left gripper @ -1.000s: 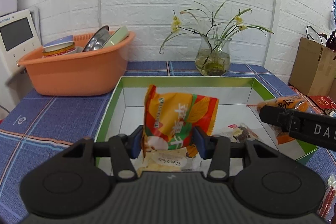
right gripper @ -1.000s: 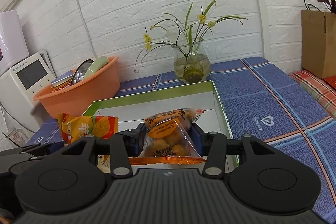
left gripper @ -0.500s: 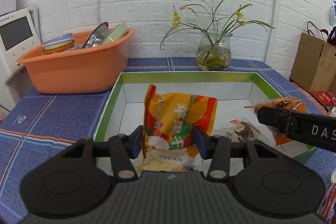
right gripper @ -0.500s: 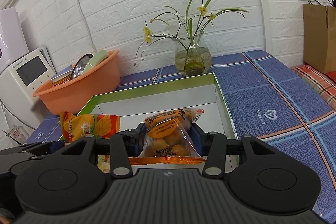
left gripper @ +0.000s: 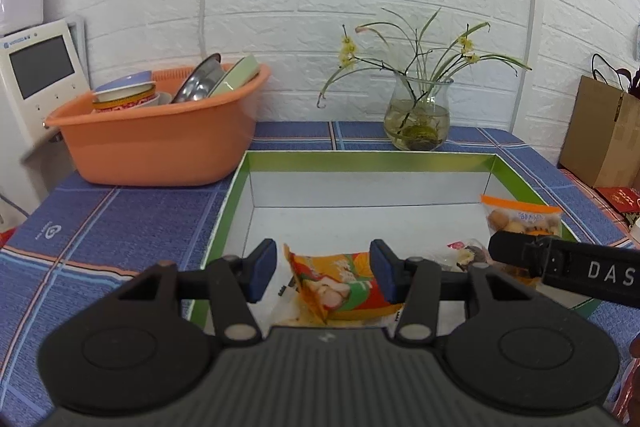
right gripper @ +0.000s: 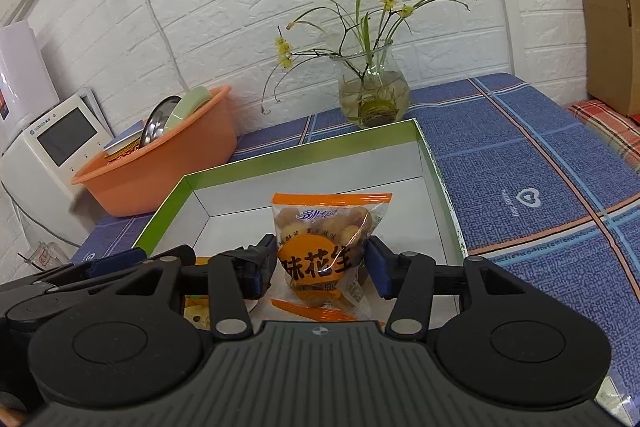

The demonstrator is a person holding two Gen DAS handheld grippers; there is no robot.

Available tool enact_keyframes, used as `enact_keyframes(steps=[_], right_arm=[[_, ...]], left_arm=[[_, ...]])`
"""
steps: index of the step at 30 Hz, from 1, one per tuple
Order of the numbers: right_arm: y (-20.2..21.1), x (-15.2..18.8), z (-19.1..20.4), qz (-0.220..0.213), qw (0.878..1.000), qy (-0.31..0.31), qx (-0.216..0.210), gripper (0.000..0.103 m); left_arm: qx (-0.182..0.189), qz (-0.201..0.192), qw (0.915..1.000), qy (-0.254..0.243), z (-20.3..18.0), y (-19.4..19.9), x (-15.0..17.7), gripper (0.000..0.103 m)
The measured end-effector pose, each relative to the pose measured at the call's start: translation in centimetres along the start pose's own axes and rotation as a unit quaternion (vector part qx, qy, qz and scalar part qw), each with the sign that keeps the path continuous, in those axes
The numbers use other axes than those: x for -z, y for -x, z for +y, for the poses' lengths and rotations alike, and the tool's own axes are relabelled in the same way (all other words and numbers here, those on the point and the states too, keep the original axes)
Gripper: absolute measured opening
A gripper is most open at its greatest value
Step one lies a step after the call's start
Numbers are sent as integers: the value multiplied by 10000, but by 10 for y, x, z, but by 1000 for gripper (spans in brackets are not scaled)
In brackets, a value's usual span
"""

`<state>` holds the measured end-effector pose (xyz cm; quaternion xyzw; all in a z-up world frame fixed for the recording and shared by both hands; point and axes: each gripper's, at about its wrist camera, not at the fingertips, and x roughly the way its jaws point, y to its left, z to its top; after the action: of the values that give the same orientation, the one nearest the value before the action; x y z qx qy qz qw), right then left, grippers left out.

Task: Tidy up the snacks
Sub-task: 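Lower both bags into the green box and open both tools, then grasp the red nut bag with the left tool while the right tool grasps a red packet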

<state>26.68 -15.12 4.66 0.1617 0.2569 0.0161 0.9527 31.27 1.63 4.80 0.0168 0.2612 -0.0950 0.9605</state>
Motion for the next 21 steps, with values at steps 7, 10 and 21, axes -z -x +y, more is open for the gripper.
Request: enact_keyframes(steps=[7,10,21], right_arm=[[5,-2,-1,-126,9998,38,-159,103],[13,-4,-1,-365,9991,32,-213,103],[77,-2,-8,-360,9952,486,-773,103]], left_arm=[[-29,-37,10000,16,5,7,-3,56],[-71,-105,9999,12,8,16,-5,58],[55,-111,9992,-370,18,95,29,74]])
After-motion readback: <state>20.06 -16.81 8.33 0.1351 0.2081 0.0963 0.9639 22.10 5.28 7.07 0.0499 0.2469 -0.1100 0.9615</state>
